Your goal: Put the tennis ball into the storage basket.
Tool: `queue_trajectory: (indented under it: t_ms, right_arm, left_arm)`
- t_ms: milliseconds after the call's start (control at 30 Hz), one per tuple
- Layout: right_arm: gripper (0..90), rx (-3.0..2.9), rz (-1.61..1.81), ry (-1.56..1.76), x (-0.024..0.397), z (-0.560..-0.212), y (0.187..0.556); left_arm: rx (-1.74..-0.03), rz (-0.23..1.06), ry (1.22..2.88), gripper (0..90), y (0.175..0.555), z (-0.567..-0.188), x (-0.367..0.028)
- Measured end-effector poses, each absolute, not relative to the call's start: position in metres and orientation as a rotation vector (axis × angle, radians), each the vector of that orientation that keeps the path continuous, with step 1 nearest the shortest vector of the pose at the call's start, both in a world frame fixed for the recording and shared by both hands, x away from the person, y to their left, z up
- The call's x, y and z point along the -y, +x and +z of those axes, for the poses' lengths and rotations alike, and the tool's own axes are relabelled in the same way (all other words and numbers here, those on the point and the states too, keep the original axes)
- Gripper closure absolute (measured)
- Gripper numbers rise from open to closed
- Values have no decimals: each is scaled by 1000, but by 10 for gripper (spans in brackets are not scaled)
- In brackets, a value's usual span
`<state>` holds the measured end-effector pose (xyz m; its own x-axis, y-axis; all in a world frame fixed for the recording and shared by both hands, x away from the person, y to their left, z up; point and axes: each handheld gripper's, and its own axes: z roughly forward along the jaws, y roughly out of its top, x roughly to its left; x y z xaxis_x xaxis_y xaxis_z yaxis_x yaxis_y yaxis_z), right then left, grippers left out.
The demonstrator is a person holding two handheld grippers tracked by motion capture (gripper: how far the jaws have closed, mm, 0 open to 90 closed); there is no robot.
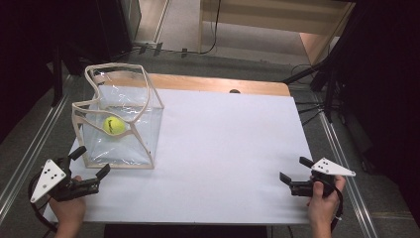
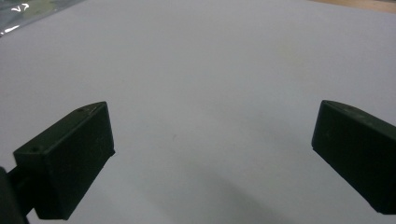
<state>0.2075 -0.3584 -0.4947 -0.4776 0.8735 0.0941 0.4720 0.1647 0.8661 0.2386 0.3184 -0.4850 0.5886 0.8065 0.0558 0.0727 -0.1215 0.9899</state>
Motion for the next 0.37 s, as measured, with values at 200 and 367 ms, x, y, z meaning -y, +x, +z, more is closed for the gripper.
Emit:
queue_trajectory:
  t_ms: [200, 367]
  right_arm:
    - [0, -1912, 1337, 1307, 370, -496, 199]
    - [0, -1856, 1362, 1319, 377, -496, 193]
  left_arm:
    - [-760, 744, 1590, 53, 239, -485, -318]
    - [-759, 742, 1586, 53, 239, -485, -318]
